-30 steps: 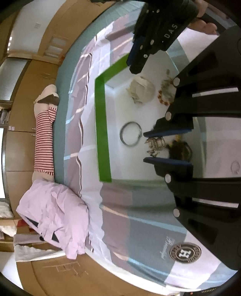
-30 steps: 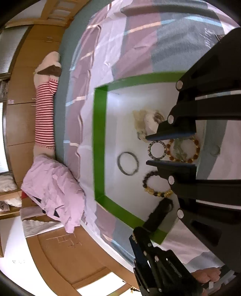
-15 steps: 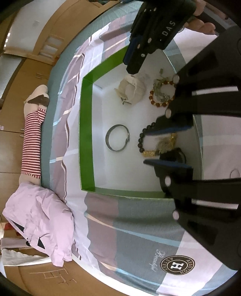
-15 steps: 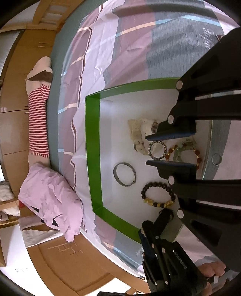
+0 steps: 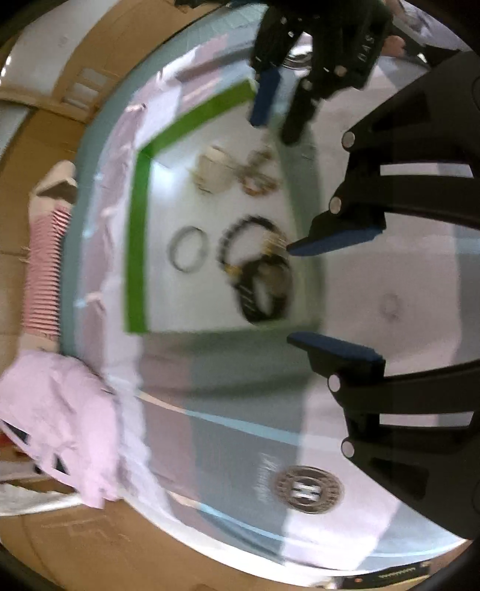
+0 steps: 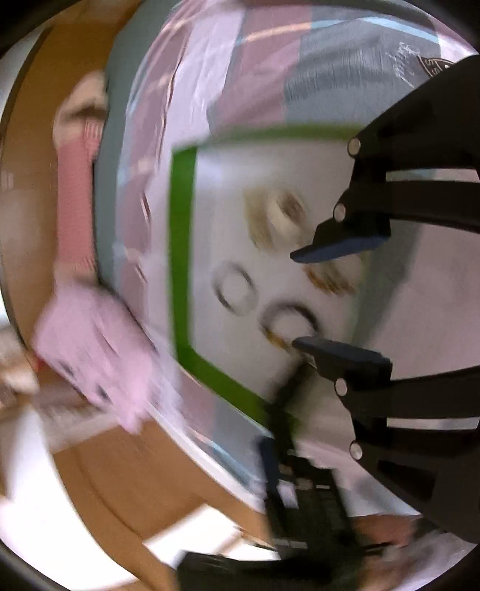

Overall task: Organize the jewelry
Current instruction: 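Move both tools back to the small silver rings on the sheet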

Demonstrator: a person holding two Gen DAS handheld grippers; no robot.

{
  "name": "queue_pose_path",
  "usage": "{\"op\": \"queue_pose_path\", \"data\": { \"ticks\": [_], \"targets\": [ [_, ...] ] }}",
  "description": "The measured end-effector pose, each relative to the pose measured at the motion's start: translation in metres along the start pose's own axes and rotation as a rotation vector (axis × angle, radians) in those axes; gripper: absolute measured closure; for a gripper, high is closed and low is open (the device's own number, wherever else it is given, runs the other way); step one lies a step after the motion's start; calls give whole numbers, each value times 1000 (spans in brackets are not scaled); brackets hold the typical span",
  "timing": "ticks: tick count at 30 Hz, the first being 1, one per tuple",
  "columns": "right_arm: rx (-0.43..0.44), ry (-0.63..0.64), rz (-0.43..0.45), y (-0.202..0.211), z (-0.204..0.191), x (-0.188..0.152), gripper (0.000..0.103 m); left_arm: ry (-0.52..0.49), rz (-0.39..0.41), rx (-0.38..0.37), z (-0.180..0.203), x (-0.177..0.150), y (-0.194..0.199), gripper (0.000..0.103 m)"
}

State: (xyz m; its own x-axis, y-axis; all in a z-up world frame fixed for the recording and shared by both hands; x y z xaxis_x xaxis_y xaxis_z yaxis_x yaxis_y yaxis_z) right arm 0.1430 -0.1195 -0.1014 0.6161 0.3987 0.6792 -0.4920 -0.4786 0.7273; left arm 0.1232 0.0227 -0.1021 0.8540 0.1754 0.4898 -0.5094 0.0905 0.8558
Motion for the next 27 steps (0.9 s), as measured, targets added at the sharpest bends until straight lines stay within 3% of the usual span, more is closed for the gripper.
{"op": "queue_pose_path", "data": {
  "ticks": [3, 7, 9, 11, 16, 24, 26, 27],
  "targets": [
    [-38, 60, -19, 0, -8, -6, 60, 0, -87, 23, -12, -23, -13, 64],
    [20, 86, -33, 5, -15, -17, 60, -83, -149, 60, -11, -52, -33, 64],
    [55, 127, -65, 2, -24, -27, 60, -103, -171, 71, -11, -62, -40, 64],
    [32, 148, -148, -12, -21, -46, 60, -120, -195, 84, -11, -71, -48, 64],
    [-71, 124, -286, -38, 11, -80, 60, -125, -194, 85, -14, -75, -51, 64],
    [-80, 139, -283, -46, 9, -78, 60, -138, -190, 90, -11, -76, -51, 65],
    [-86, 121, -276, -49, 10, -74, 60, -142, -187, 92, -8, -79, -49, 69],
    [-84, 108, -276, -51, 11, -72, 61, -145, -184, 95, -8, -79, -48, 77]
  ]
}}
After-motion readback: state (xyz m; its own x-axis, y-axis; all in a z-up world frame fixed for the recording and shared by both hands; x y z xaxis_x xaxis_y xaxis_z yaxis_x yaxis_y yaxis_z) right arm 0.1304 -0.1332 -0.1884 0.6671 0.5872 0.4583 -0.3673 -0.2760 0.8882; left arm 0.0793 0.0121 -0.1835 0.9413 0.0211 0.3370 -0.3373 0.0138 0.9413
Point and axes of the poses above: each gripper's, at about its wrist camera, not at the fingertips, and y roughly against the way its jaws point, z to its right, x to its top, the point moved 10 cm from there along -y, roughly the way its jaws point, and after that the axes turned 13 degrees about y, right-handed, at the moved point
